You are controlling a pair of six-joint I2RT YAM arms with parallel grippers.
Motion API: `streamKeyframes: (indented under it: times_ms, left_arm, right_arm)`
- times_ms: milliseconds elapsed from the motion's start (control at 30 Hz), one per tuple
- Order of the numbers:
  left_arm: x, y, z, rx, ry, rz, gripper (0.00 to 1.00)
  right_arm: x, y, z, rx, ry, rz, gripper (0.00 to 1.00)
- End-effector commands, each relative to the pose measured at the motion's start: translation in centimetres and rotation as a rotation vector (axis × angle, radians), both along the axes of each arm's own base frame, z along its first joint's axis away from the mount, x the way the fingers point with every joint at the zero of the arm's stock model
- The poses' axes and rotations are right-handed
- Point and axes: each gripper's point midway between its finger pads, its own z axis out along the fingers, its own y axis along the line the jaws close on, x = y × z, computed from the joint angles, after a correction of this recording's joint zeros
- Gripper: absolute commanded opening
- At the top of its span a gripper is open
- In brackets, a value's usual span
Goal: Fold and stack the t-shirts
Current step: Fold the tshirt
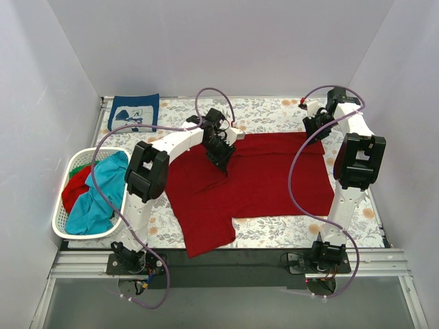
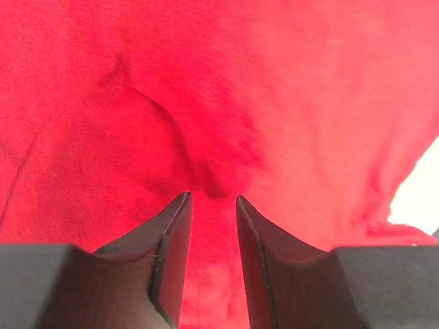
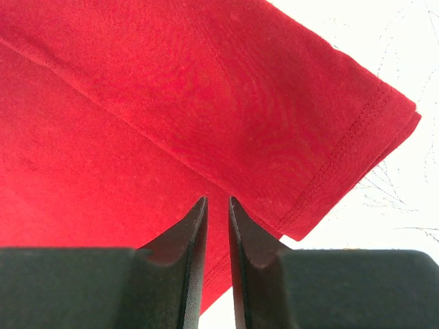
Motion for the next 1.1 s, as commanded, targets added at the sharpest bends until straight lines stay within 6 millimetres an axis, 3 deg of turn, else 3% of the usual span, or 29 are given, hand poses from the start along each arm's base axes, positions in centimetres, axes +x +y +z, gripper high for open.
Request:
streamKeyframes:
  times_ms: [0, 133, 267, 300, 367, 500, 733, 767, 933, 967, 1033, 1067]
  left_arm:
    - [-0.4, -0.6, 7.9, -0.157, -0.130, -0.031, 0.32]
    - [1.5, 2.6, 7.1, -0.128, -0.095, 0.101, 0.32]
    - [6.2, 8.7, 5.8, -0.092, -0.076, 0.318, 0.32]
    - [7.0, 9.9, 4.6, -0.057, -0.065, 0.356, 0.32]
    - [8.7, 12.5, 4.1, -0.040, -0.059, 0.444, 0.32]
    - [10.2, 16.4, 1.0, 0.011, 0.013, 0.561, 0.32]
    - [11.2, 20.1, -2.5, 0.072, 0.072, 0.657, 0.30]
    - [11.3, 20.5, -3.7, 0.092, 0.082, 0.665, 0.30]
    - [13.5, 22.2, -5.6, 0.106, 0.063, 0.716, 0.29]
    - [14.9, 22.4, -4.7, 0.088, 0.028, 0.723, 0.29]
    - [15.9, 22.1, -5.0, 0.074, 0.025, 0.716, 0.30]
    - [17.1, 21.9, -3.4, 0.049, -0.005, 0.713, 0.31]
  right_arm:
    - [-0.4, 0.1, 1.7, 0.017, -0.021, -0.001, 0.24]
    - [-0.3, 0.3, 1.2, 0.029, -0.013, 0.003, 0.24]
    - [0.0, 0.5, 0.3, 0.035, 0.004, 0.004, 0.24]
    - [0.2, 0.5, -0.2, 0.034, 0.009, 0.002, 0.24]
    - [0.5, 0.9, -0.7, 0.027, 0.018, 0.006, 0.23]
    - [1.1, 0.7, -2.7, -0.009, 0.043, -0.009, 0.23]
    - [2.2, -0.8, -6.1, -0.106, 0.063, -0.038, 0.23]
    - [3.1, -1.0, -5.9, -0.118, 0.035, -0.047, 0.23]
    - [6.0, -1.8, -6.5, -0.152, -0.041, -0.077, 0.25]
    - [6.6, -1.9, -6.4, -0.151, -0.054, -0.084, 0.25]
    - [8.7, -1.5, -5.2, -0.126, -0.110, -0.092, 0.27]
    - [9.3, -1.2, -4.6, -0.109, -0.129, -0.091, 0.31]
